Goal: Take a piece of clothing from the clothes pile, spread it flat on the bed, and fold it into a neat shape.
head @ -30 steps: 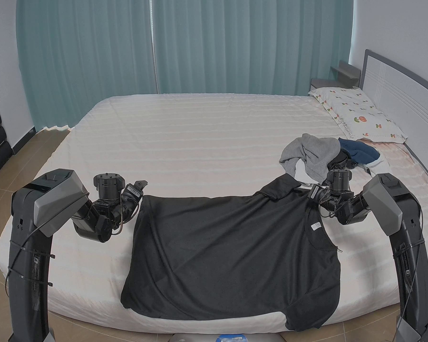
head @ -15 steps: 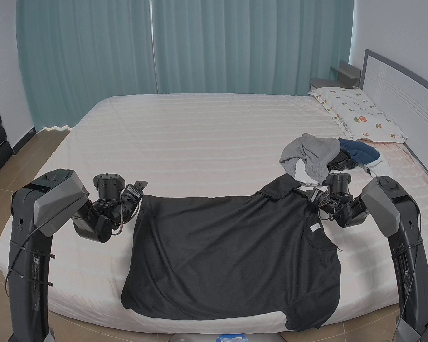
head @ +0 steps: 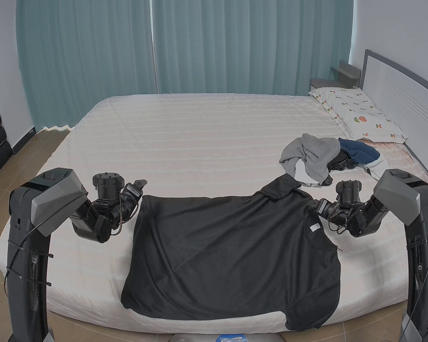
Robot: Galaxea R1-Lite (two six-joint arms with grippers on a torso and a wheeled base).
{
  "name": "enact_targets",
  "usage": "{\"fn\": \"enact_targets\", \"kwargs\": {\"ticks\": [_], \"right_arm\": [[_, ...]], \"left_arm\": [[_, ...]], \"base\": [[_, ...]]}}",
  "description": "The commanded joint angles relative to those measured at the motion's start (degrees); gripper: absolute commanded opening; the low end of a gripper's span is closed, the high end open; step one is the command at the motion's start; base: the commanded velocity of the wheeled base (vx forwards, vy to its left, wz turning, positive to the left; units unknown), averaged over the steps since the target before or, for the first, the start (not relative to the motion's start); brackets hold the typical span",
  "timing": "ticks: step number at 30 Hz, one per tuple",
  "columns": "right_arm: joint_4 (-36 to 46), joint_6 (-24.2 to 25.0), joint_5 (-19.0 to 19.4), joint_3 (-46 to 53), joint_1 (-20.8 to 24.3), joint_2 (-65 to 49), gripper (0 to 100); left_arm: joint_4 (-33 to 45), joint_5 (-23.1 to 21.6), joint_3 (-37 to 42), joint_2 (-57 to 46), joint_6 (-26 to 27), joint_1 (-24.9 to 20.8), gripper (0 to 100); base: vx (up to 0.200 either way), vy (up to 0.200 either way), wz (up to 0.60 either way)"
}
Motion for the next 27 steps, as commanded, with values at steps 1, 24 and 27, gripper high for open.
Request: {"fn": "enact_targets", "kwargs": {"ticks": [1, 24, 27], "right_arm": [[-6.77, 5.42, 2.01, 23.15, 0.76, -16.23, 100], [-42.98, 17.72, 11.94, 63.14, 0.85, -16.23, 100], [-45.35, 17.63, 11.68, 64.11, 2.69, -13.59, 100]], "left_arm": [[-0.16, 0.96, 2.69, -5.46, 0.31, -0.56, 100], [-23.71, -2.46, 50.77, -16.62, -0.31, -4.43, 100], [-24.86, -2.73, 52.26, -16.80, -0.31, -5.39, 100]], "base": [[0.000, 0.000, 0.00], [-0.052, 0.000, 0.00], [-0.200, 0.000, 0.00]]}}
